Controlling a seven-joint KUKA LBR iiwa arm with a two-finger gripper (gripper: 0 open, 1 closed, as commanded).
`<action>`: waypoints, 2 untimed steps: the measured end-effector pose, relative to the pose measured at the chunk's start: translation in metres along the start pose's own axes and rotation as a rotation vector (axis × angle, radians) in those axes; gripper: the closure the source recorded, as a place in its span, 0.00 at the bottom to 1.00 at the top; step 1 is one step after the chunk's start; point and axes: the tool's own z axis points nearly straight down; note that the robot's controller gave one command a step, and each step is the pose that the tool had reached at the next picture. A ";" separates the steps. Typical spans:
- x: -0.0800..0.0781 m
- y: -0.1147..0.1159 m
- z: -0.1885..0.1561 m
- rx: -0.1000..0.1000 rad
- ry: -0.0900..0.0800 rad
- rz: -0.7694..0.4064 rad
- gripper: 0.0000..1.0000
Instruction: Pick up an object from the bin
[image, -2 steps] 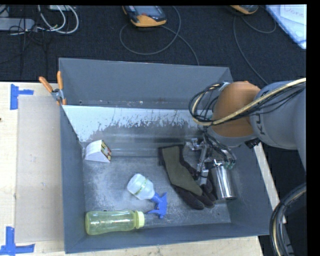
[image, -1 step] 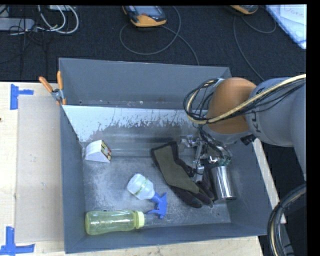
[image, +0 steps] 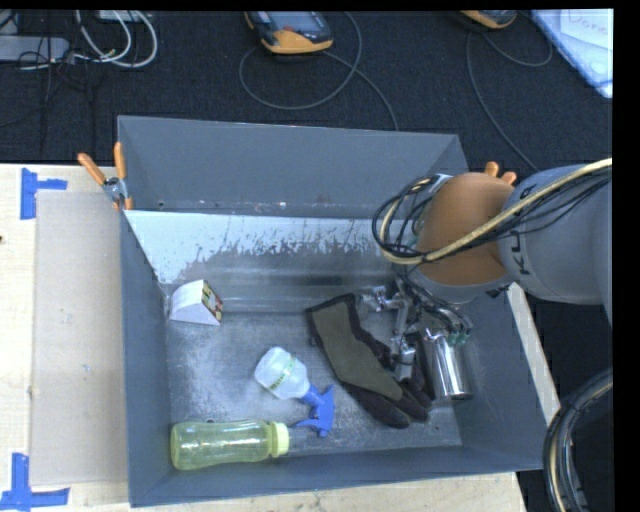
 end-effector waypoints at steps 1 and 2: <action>0.011 -0.006 0.002 0.000 0.000 0.129 0.00; 0.017 -0.015 0.002 0.000 0.000 0.271 0.00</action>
Offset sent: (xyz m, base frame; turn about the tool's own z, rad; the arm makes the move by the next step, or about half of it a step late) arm -0.0220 -0.0446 -0.0029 -0.3608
